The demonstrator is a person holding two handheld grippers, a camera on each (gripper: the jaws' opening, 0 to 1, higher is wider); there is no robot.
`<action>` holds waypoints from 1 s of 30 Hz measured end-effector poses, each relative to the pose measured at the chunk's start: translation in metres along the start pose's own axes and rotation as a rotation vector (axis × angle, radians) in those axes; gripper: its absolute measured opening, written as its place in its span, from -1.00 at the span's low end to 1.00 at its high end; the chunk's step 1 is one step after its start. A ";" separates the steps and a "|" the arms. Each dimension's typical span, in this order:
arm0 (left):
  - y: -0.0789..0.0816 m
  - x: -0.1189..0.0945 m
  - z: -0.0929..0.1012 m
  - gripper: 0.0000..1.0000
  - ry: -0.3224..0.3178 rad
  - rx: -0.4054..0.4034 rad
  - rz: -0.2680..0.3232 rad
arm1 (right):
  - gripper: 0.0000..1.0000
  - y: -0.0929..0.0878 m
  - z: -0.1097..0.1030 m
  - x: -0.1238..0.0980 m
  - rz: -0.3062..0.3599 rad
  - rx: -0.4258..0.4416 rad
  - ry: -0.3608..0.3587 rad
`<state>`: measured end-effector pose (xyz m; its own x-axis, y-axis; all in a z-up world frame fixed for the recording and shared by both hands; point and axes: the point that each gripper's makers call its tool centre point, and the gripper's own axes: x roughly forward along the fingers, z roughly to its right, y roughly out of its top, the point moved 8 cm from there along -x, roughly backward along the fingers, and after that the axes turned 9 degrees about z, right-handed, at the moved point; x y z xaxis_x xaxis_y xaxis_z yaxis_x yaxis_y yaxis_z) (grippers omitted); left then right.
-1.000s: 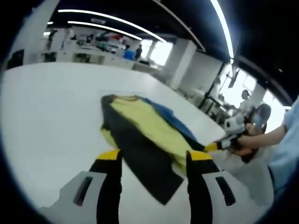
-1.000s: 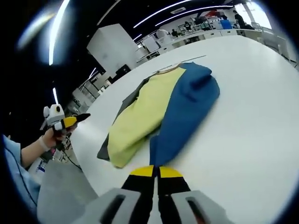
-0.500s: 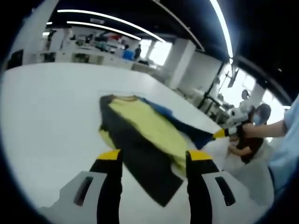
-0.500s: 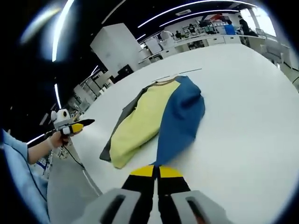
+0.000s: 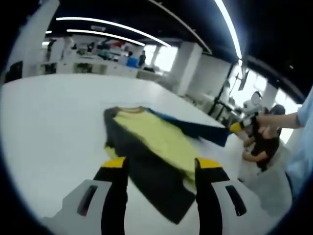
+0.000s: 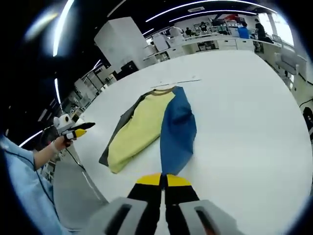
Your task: Fold the garment on the visible template until the final outline fits inside the template.
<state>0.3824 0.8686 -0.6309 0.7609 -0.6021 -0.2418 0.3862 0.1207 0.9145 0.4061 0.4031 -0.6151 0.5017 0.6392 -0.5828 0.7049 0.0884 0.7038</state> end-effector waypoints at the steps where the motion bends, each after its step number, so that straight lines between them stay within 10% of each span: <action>1: 0.000 0.001 -0.001 0.02 0.000 -0.004 0.003 | -1.00 0.005 0.003 -0.002 -0.008 -0.007 0.000; 14: -0.006 0.005 0.005 0.02 0.021 -0.014 -0.022 | -1.00 0.059 0.036 -0.015 -0.060 0.052 0.047; 30: -0.016 -0.014 0.000 0.01 0.152 -0.076 -0.016 | -1.00 0.078 0.125 -0.008 -0.127 0.117 -0.037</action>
<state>0.3651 0.8749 -0.6424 0.8223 -0.4787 -0.3077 0.4328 0.1750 0.8843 0.5201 0.3097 -0.6064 0.4213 0.5999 -0.6802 0.8163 0.0760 0.5726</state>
